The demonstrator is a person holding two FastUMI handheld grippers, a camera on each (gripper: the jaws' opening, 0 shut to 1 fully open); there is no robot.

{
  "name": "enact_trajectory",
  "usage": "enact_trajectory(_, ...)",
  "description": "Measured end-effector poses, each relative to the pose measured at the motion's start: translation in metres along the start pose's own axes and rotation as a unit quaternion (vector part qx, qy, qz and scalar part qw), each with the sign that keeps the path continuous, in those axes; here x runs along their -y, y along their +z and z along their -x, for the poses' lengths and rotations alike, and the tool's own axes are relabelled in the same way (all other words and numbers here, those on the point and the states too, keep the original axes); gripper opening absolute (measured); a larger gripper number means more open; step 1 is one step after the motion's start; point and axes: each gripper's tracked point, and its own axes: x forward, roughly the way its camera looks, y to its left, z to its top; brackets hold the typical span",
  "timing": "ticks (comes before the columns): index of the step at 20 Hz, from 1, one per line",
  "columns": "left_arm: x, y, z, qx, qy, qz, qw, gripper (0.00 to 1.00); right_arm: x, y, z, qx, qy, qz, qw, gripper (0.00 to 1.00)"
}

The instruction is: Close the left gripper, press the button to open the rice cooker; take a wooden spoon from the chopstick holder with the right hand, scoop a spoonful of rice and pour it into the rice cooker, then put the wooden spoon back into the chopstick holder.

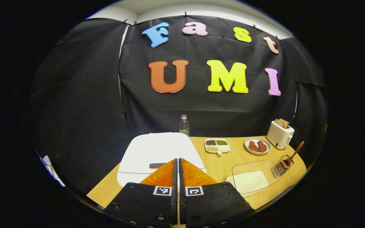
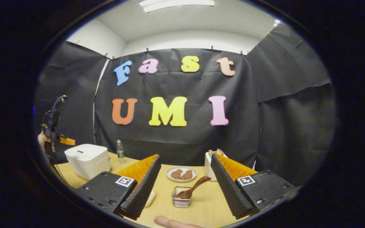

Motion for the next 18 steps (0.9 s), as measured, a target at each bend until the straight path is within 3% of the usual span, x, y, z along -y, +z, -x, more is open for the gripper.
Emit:
enact_trajectory(1,0.001,-0.004,-0.005,-0.012,0.0,0.004,1.0,0.05,0.002,-0.001,-0.005,-0.001,-0.001,0.002,1.0,0.96)
enact_trajectory(2,-0.001,-0.008,-0.011,-0.024,0.005,0.012,1.0,0.05,0.004,-0.005,-0.008,-0.005,-0.001,0.003,1.0,1.0)
enact_trajectory(4,-0.007,-0.01,-0.017,-0.049,0.02,0.013,0.998,0.05,0.009,-0.014,-0.015,-0.014,0.002,0.004,1.0,0.96)
enact_trajectory(5,-0.011,-0.01,-0.019,-0.055,0.033,0.014,0.998,0.0,0.012,-0.017,-0.018,-0.018,0.002,0.003,1.0,0.96)
enact_trajectory(10,-0.023,-0.024,-0.046,-0.073,0.047,0.022,0.996,0.0,0.028,-0.042,-0.034,-0.044,-0.002,-0.01,0.999,1.0)
enact_trajectory(11,-0.023,-0.029,-0.049,-0.083,0.046,0.023,0.995,0.09,0.027,-0.043,-0.036,-0.044,0.005,-0.015,0.999,1.0)
enact_trajectory(12,-0.026,-0.033,-0.051,-0.089,0.051,0.02,0.995,0.0,0.025,-0.04,-0.039,-0.036,0.008,-0.016,0.999,0.96)
enact_trajectory(14,-0.032,-0.039,-0.055,-0.098,0.057,0.018,0.993,0.0,0.03,-0.037,-0.042,-0.021,0.003,-0.008,1.0,1.0)
enact_trajectory(18,-0.038,-0.046,-0.06,-0.105,0.06,0.024,0.992,0.0,0.018,-0.034,-0.039,-0.003,0.02,0.005,1.0,0.96)
